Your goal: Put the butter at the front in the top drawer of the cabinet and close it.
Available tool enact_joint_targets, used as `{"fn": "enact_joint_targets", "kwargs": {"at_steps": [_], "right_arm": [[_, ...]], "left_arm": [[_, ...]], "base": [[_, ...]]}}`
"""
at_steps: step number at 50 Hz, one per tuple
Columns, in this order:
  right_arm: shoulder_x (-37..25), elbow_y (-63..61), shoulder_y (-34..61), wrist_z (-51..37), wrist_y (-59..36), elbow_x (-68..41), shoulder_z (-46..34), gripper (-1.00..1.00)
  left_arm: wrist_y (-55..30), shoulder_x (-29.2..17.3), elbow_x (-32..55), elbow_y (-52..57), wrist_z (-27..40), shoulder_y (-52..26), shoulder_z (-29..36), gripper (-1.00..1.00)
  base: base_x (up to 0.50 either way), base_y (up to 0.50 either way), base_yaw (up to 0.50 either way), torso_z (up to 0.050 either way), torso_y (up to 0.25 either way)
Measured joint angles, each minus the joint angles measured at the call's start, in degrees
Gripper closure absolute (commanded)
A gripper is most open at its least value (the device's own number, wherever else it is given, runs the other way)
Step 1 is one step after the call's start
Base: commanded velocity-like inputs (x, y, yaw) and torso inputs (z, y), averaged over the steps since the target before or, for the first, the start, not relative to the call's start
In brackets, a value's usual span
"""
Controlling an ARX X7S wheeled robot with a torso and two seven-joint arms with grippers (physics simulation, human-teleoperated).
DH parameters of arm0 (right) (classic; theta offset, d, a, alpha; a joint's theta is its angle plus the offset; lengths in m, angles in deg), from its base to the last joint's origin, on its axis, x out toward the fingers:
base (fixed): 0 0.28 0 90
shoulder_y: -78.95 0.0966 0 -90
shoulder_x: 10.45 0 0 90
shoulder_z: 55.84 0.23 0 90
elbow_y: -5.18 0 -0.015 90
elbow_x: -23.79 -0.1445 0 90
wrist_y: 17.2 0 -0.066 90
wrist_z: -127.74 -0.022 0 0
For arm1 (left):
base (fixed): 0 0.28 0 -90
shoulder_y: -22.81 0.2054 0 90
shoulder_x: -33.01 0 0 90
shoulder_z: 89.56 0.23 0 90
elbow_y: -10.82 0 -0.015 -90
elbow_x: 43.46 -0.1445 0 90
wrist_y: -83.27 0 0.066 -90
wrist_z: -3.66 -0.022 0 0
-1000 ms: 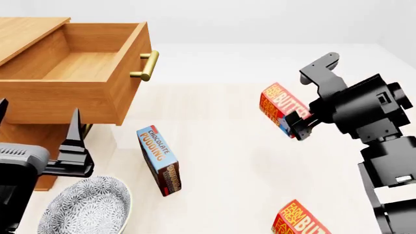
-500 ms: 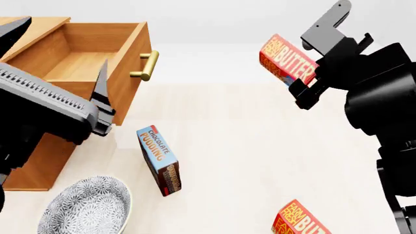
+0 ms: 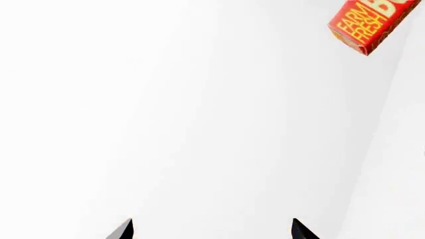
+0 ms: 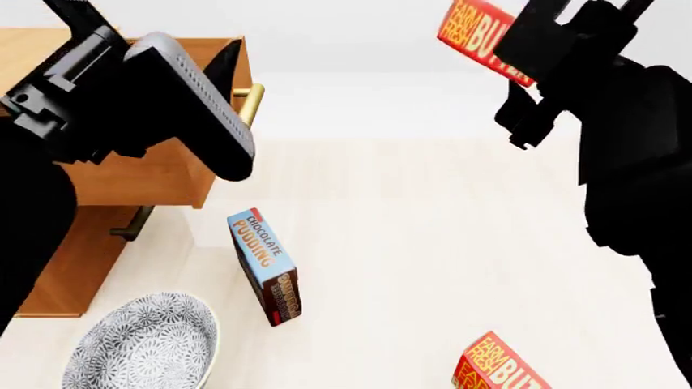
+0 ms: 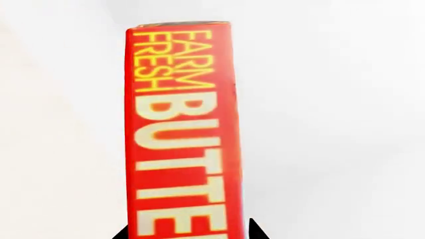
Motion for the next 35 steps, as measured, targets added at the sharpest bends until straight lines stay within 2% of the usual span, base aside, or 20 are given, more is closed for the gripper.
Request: {"fn": "enact_joint_targets", "kwargs": {"at_steps": [16, 35], "right_arm": [[-7.1, -9.4, 0.6, -1.6, 5.8, 6.1, -4.6, 1.0], [-14.7, -17.4, 0.3, -8.2, 17.6, 7.9, -5.0, 1.0]], "left_arm": [[14.8, 0.4, -8.9, -9.3, -7.8, -7.8, 9.9, -1.0], [25.4, -0.2, -11.4, -12.4, -10.7, -9.5, 13.8, -1.0]], "base": [[0.0, 0.0, 0.0, 0.0, 0.001], [0.0, 0.0, 0.0, 0.001, 0.002]]}}
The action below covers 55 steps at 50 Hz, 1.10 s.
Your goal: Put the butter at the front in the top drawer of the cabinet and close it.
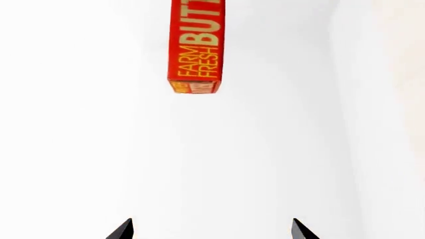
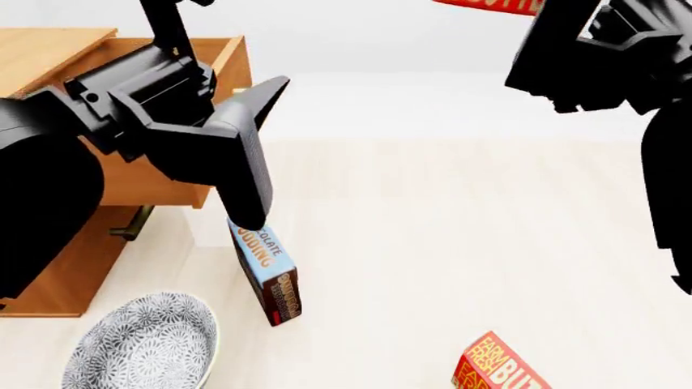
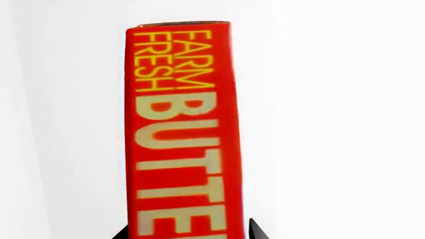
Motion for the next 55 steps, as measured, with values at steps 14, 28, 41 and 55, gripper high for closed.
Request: {"fn": "enact_joint_targets", "kwargs": {"at_steps": [14, 28, 41, 55], "right_arm": [[-4.5, -7.5, -4.2, -1.9, 1.3, -1.4, 1.7, 1.0], [-6.1, -13.2, -7.7, -1.3, -2.4, 0.8, 1.4, 1.0], [-6.0, -17.1, -10.2, 0.7, -6.6, 1.6, 1.1, 1.0], [-5.6, -20.3, -11.1, 4.1, -7.5, 1.0, -0.4, 1.0]], "left_arm": [[2.5, 0.5, 1.2, -0.1, 0.4, 1.8, 0.9, -1.0], [3.3, 1.2, 1.9, -0.5, 1.4, 3.0, 0.9, -1.0], [3.6, 1.6, 1.9, -0.8, 1.9, 3.5, 0.9, -1.0], [4.6, 2.4, 1.4, -1.7, 2.3, 4.1, 1.4, -1.0]], "base": [[0.0, 0.0, 0.0, 0.0, 0.001], [0.0, 0.0, 0.0, 0.001, 0.001], [0.0, 0.0, 0.0, 0.0, 0.001], [0.0, 0.0, 0.0, 0.001, 0.001]]}}
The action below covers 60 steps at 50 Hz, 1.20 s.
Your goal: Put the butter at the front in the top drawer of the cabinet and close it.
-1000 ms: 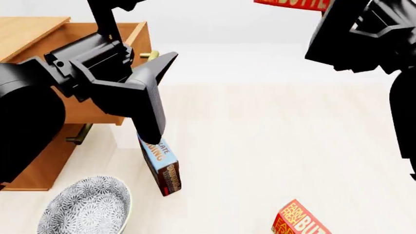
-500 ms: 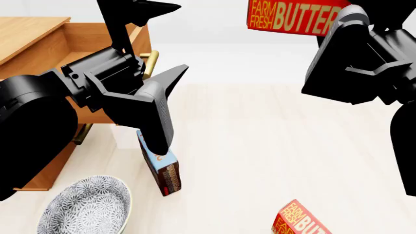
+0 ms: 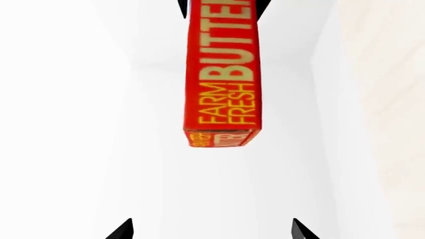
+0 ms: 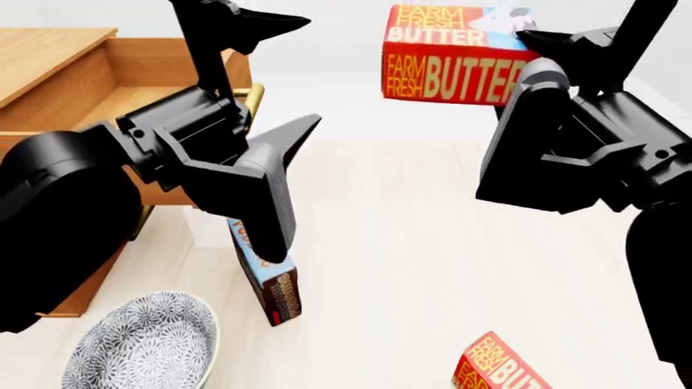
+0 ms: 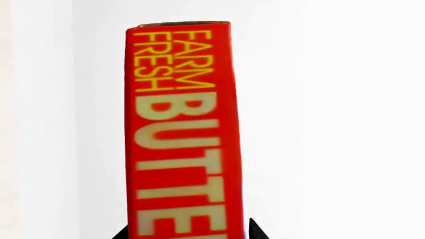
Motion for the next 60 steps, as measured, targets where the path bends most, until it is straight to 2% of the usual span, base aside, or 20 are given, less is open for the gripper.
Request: {"fn": "enact_joint_targets", "kwargs": {"at_steps": [60], "right_arm": [[3.1, -1.6, -1.4, 2.8, 0.2, -1.9, -1.6, 1.0]], "left_arm": [[1.9, 1.8, -0.7, -2.2, 0.6, 2.9, 1.8, -1.0]], "base": [[0.0, 0.0, 0.0, 0.001, 0.001]]}}
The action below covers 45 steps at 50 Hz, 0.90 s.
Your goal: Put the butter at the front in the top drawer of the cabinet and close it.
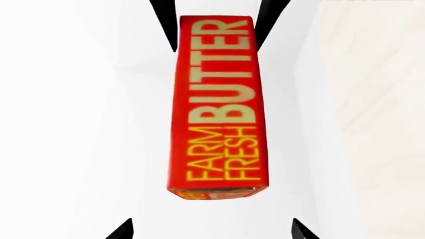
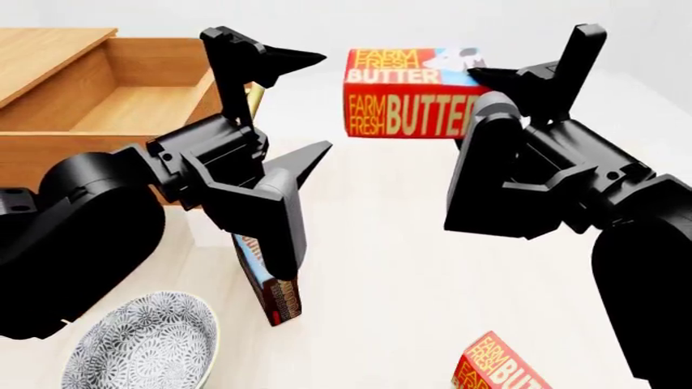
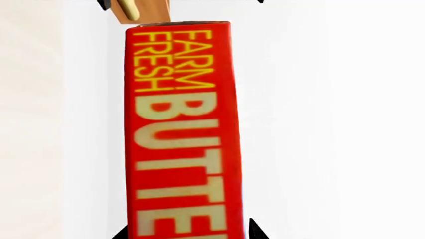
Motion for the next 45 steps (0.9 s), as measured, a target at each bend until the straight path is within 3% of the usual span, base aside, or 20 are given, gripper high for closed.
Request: {"fn": "enact_joint_targets", "kwargs": {"at_steps": [45], "right_arm": [[0.7, -4.0, -0.2, 2.7, -0.7, -0.7, 0.0, 1.0]], "left_arm": [[0.6, 0.4, -0.1, -0.2, 0.1, 0.5, -0.1, -1.0]], "base": [[0.0, 0.0, 0.0, 0.0, 0.001]]}}
